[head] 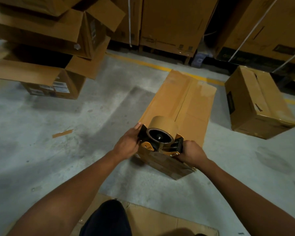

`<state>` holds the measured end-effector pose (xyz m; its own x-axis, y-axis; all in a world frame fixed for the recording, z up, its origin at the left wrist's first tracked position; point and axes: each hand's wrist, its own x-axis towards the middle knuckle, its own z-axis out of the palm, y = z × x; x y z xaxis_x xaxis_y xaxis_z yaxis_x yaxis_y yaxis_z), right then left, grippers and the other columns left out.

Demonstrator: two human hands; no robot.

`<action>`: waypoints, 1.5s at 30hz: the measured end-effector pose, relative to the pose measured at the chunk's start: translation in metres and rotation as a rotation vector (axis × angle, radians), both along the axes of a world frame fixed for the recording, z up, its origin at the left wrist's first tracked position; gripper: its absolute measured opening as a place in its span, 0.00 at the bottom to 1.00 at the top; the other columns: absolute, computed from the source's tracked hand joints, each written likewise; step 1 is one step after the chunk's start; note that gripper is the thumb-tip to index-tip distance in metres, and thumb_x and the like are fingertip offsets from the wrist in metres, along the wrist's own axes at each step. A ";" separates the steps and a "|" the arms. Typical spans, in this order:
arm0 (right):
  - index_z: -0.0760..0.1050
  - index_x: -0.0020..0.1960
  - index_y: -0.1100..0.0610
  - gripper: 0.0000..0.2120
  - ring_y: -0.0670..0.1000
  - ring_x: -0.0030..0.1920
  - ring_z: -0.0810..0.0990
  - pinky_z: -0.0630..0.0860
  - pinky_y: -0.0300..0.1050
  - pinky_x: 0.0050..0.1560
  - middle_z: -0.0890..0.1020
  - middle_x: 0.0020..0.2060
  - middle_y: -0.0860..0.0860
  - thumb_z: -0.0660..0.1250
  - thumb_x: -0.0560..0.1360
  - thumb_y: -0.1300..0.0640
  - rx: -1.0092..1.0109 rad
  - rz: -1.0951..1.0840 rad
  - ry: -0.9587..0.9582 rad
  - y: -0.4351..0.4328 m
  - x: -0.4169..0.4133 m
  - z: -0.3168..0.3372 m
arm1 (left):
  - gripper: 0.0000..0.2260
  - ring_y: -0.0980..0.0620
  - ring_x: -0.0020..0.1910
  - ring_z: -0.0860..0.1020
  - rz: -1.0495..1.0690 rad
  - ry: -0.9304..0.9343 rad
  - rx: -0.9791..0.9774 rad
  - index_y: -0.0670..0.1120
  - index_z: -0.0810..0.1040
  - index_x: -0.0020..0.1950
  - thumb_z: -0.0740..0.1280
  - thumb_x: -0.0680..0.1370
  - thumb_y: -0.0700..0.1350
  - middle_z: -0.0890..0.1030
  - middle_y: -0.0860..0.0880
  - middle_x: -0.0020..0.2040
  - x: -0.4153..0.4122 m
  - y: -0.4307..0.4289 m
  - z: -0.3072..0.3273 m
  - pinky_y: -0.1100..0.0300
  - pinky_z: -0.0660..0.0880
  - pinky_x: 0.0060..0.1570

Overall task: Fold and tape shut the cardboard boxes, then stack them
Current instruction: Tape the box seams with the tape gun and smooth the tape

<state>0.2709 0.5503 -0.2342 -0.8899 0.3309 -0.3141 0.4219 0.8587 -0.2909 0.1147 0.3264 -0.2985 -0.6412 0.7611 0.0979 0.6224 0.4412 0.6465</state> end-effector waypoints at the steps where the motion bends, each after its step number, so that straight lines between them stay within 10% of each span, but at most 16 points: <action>1: 0.74 0.39 0.49 0.12 0.54 0.38 0.81 0.80 0.51 0.38 0.82 0.35 0.52 0.72 0.72 0.43 0.005 -0.001 0.003 -0.001 0.000 -0.001 | 0.29 0.40 0.72 0.70 -0.014 0.065 0.009 0.42 0.61 0.79 0.67 0.79 0.36 0.68 0.41 0.76 -0.002 -0.001 -0.006 0.44 0.69 0.70; 13: 0.67 0.32 0.46 0.17 0.53 0.36 0.76 0.70 0.45 0.36 0.75 0.32 0.49 0.73 0.73 0.51 0.011 -0.158 -0.024 0.042 0.064 0.008 | 0.32 0.47 0.81 0.49 -0.222 0.530 -0.448 0.43 0.55 0.81 0.35 0.80 0.54 0.53 0.46 0.82 0.002 0.012 -0.007 0.47 0.46 0.77; 23: 0.79 0.52 0.57 0.16 0.60 0.46 0.82 0.77 0.49 0.42 0.83 0.47 0.57 0.71 0.73 0.45 0.104 -0.147 -0.044 0.029 0.070 0.016 | 0.23 0.45 0.72 0.71 -0.364 0.547 -0.350 0.44 0.80 0.61 0.52 0.82 0.55 0.79 0.42 0.65 0.055 0.043 -0.013 0.52 0.50 0.78; 31: 0.78 0.51 0.58 0.13 0.60 0.48 0.82 0.73 0.46 0.40 0.83 0.47 0.57 0.67 0.76 0.48 0.135 -0.250 -0.050 0.057 0.125 0.024 | 0.30 0.45 0.80 0.49 -0.328 0.564 -0.452 0.42 0.52 0.81 0.53 0.82 0.55 0.52 0.44 0.81 0.067 0.052 -0.007 0.45 0.50 0.78; 40: 0.74 0.47 0.55 0.08 0.59 0.44 0.81 0.76 0.49 0.42 0.82 0.45 0.56 0.65 0.77 0.50 0.171 -0.211 -0.045 0.048 0.129 0.030 | 0.24 0.42 0.73 0.69 -0.467 0.588 -0.389 0.40 0.71 0.72 0.65 0.77 0.45 0.74 0.40 0.70 0.097 0.070 -0.005 0.45 0.57 0.76; 45: 0.77 0.52 0.57 0.13 0.58 0.46 0.82 0.74 0.46 0.39 0.83 0.46 0.56 0.66 0.76 0.48 0.175 -0.290 -0.062 0.069 0.168 0.026 | 0.33 0.46 0.81 0.50 -0.468 0.519 -0.418 0.43 0.48 0.81 0.58 0.79 0.46 0.51 0.45 0.81 0.101 0.073 0.001 0.48 0.47 0.78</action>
<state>0.4391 0.6189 -0.2084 -0.7317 0.6210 -0.2809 0.6681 0.7350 -0.1156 0.2160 0.3999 -0.2976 -0.1987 0.9784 -0.0563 0.9772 0.2021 0.0648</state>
